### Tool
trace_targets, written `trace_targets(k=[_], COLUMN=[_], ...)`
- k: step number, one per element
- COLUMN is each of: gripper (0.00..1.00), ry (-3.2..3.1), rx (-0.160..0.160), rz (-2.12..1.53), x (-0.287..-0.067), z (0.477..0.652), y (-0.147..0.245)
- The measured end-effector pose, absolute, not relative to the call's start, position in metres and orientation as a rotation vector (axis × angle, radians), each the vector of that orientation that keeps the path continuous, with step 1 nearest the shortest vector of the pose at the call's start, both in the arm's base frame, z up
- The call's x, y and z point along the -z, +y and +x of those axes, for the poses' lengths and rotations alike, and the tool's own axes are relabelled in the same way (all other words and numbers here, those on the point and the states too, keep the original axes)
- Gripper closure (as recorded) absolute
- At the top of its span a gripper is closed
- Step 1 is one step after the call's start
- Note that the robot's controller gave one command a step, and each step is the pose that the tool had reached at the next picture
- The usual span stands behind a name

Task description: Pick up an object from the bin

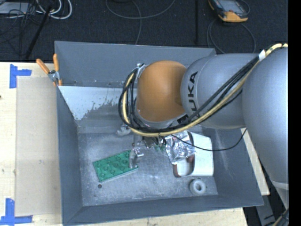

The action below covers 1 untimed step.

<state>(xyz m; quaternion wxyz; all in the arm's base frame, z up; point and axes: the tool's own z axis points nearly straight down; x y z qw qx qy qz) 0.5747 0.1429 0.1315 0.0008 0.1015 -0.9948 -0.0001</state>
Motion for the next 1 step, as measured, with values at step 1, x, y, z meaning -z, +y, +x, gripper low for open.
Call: trace_targets(k=[1], gripper=[0.00], ry=[-3.103], rx=[0.000], rz=[0.481], x=[-0.1236], z=[0.5682], y=[0.1414])
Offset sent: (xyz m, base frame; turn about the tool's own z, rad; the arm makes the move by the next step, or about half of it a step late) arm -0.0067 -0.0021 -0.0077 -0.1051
